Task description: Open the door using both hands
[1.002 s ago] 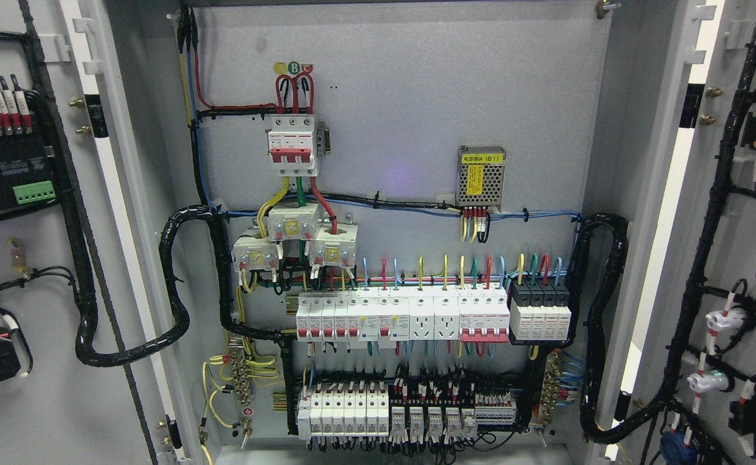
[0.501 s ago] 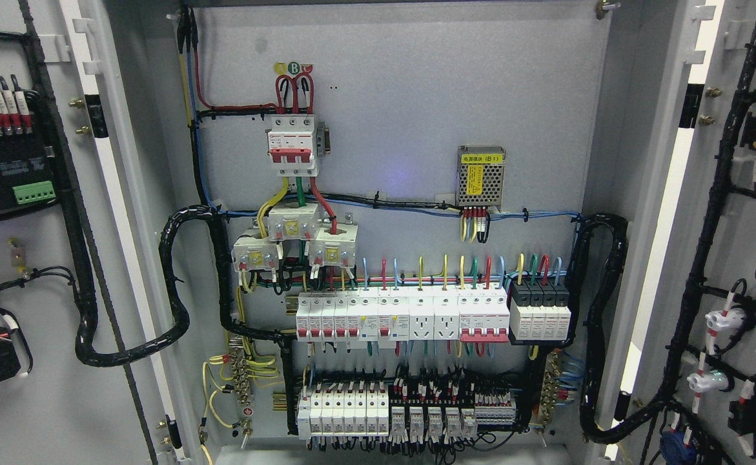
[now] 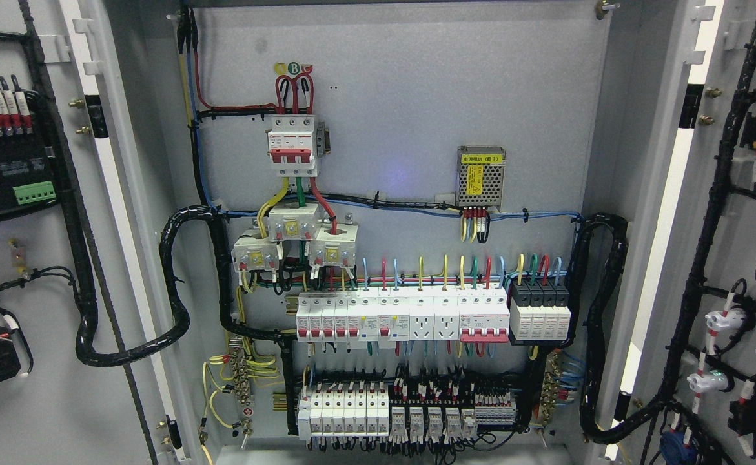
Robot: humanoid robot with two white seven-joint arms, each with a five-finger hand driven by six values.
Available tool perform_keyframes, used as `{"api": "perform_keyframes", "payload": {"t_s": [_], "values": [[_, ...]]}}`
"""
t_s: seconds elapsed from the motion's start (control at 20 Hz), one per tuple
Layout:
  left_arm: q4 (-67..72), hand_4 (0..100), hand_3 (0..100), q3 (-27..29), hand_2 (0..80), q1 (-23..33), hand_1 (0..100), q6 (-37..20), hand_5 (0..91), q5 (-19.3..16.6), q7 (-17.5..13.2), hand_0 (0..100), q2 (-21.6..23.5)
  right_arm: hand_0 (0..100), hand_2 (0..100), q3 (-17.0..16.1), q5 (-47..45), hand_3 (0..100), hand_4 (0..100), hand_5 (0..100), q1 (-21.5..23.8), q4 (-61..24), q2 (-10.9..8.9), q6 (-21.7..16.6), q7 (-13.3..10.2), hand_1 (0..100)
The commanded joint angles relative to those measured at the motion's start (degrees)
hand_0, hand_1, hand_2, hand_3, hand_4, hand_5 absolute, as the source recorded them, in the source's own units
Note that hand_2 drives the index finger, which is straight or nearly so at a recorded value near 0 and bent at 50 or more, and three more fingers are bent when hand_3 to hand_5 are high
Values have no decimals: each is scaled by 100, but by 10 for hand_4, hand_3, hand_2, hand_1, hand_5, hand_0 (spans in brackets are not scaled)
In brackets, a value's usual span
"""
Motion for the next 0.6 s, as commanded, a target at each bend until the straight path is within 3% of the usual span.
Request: {"api": "perform_keyframes", "payload": {"t_s": [0.0,0.25,0.4,0.55], "values": [[2463,29,0,-90,0,-307,0,386,0,-266,9,0,-577,0,0,387,298,0,0,0,737,321,189,-876,72,0],[3913,29,0,-73,0,-720,0,721,0,-600,0,0,-866,0,0,932,607,0,0,0,887,1173,250,-884,72,0],[4538,29,0,41,0,-923,0,870,0,-600,0,0,-1086,0,0,1055,607,0,0,0,878,1902,478,-876,72,0],[4794,29,0,112,0,-984,0,1527,0,-600,0,0,-1183,0,0,1109,633,0,0,0,730,2613,733,-823,72,0]]}}
